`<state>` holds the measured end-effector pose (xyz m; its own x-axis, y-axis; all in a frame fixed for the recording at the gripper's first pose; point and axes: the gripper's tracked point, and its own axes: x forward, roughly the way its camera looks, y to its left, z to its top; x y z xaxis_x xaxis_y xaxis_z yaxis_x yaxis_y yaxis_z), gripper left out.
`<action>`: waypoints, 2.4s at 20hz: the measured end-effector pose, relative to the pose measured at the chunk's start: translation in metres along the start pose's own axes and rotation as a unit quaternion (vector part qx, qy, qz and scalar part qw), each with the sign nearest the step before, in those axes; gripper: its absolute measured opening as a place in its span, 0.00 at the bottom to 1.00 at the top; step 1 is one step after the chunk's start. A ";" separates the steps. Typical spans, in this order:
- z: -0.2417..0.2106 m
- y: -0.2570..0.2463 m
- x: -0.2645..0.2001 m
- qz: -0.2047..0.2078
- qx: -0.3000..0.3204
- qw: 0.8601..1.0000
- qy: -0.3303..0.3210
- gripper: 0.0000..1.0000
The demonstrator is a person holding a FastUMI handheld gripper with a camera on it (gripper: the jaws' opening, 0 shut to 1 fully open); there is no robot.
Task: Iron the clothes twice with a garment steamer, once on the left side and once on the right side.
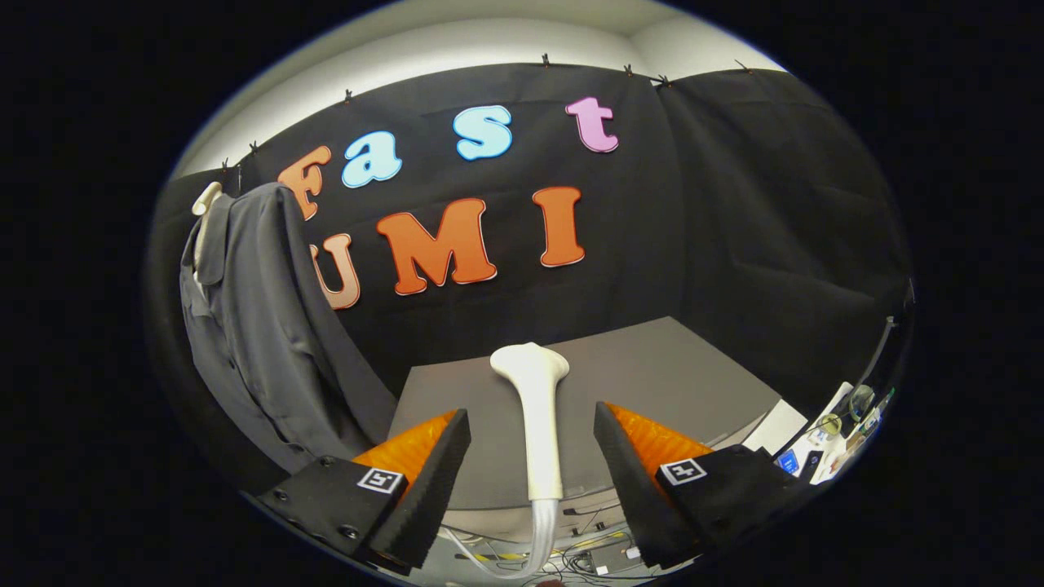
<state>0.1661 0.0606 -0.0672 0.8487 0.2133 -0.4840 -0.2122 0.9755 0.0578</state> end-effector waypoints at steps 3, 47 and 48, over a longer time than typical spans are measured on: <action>-0.005 -0.006 0.043 -0.006 0.007 0.999 0.049 0.99; 0.008 0.109 -0.059 -0.042 0.014 0.999 -0.032 0.44; 0.011 0.119 -0.071 -0.043 0.009 0.998 -0.044 0.43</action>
<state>0.0862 0.1626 -0.0167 0.9025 0.1316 -0.4100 -0.1286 0.9911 0.0350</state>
